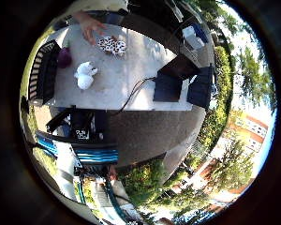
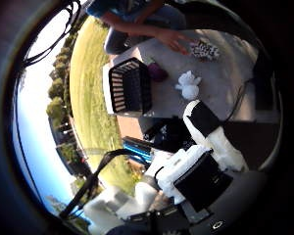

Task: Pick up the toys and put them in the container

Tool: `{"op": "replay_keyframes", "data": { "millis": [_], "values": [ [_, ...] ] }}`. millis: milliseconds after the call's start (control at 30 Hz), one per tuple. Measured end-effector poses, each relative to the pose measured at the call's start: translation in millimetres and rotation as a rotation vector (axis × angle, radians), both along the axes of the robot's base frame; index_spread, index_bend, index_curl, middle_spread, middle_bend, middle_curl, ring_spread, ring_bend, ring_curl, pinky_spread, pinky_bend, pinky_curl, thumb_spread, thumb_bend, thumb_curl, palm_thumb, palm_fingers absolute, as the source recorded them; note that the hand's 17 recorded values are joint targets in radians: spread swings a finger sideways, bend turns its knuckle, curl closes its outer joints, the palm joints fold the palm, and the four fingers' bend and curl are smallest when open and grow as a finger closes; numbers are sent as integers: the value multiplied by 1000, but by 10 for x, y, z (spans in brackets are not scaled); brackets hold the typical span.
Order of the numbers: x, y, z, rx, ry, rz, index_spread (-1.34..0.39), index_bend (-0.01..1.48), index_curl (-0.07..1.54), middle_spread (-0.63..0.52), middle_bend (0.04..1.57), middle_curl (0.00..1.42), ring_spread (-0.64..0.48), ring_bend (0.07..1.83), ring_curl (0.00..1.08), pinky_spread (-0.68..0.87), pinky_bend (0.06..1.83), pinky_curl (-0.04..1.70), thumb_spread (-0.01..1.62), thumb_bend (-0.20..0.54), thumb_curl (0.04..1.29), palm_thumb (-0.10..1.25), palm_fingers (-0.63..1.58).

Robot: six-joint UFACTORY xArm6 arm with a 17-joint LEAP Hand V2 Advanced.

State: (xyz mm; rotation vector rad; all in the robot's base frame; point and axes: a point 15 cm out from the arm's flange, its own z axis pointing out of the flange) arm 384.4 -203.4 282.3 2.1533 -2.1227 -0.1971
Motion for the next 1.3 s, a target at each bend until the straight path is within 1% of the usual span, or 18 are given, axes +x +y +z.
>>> {"op": "replay_keyframes", "data": {
  "millis": [167, 333, 400, 500, 700, 833, 1033, 1200, 1300],
  "values": [
    [396, -252, -149, 3, 10, -16, -175, 186, 303, 76, 170, 300, 278, 293, 328, 423, 451, 279, 1174, -22, 387, 738, 155],
    [761, -432, -427, 20, 77, -21, -118, 163, 299, 68, 176, 310, 273, 321, 334, 437, 453, 271, 1156, -29, 396, 734, 175],
    [800, -429, -720, 37, 133, -23, -96, 155, 293, 68, 185, 317, 267, 336, 339, 435, 450, 268, 1151, -28, 400, 729, 180],
    [933, -397, -932, 28, 131, -15, -80, 147, 285, 62, 197, 327, 262, 358, 342, 436, 450, 263, 1143, -31, 403, 718, 206],
    [1018, -208, -1330, 37, 178, -1, -60, 154, 274, 48, 190, 349, 254, 376, 349, 444, 463, 257, 1134, -27, 408, 708, 220],
    [1173, -175, -1563, 20, 153, 16, -63, 160, 273, 46, 184, 352, 251, 379, 348, 444, 474, 255, 1130, -27, 409, 705, 221],
    [1351, -170, -2046, -37, 141, 30, -64, 164, 275, 45, 173, 349, 252, 385, 348, 445, 491, 253, 1115, -29, 412, 698, 206],
    [1574, -219, -2416, -75, 73, 13, -59, 167, 279, 46, 178, 347, 255, 387, 346, 444, 497, 248, 1106, -32, 411, 686, 208],
    [1669, -228, -2589, -103, 44, -13, -49, 149, 272, 53, 184, 350, 260, 397, 347, 446, 510, 246, 1097, -41, 402, 654, 199]
  ]
}}
